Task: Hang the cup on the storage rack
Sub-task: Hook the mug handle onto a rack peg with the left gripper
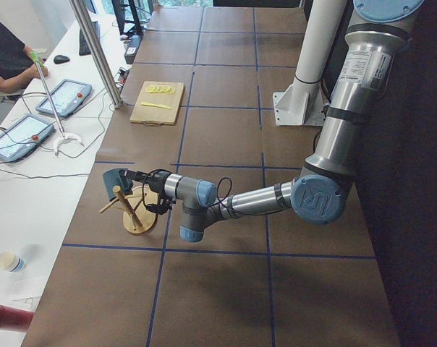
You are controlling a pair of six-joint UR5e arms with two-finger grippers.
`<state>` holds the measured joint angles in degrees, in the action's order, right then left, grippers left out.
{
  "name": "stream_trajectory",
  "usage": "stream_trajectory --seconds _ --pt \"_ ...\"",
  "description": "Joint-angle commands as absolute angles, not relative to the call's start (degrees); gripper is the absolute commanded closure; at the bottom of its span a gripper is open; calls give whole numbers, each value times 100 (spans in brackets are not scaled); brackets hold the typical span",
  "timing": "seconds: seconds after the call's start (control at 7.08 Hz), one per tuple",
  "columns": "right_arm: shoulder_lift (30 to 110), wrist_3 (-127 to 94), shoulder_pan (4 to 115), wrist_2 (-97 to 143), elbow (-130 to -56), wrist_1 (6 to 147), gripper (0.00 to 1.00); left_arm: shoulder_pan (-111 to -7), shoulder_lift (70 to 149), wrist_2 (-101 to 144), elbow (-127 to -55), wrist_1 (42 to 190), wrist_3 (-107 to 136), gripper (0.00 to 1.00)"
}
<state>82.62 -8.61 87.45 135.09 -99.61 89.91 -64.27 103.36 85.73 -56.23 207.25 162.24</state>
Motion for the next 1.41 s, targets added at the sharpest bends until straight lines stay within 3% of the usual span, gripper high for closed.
stream_trajectory --seconds 0.0,0.28,0.56,0.85,1.27 --pt "8262 -861 8745 13509 -9949 8991 0 -6460 10318 8719 -5677 20725 16312 0" --pt "8262 -861 8745 13509 -9932 9000 0 -6748 10118 9172 -5965 20716 16356 0" --pt "8271 -861 8745 13509 -9905 9000 0 -6768 9513 9342 -6947 20585 16400 0" --pt "8314 -861 8745 13509 -9896 9009 0 -7003 9185 9947 -8037 19579 16374 0" --pt "8384 -861 8745 13509 -9896 9009 0 -7830 9273 11203 -8707 18216 14418 0"
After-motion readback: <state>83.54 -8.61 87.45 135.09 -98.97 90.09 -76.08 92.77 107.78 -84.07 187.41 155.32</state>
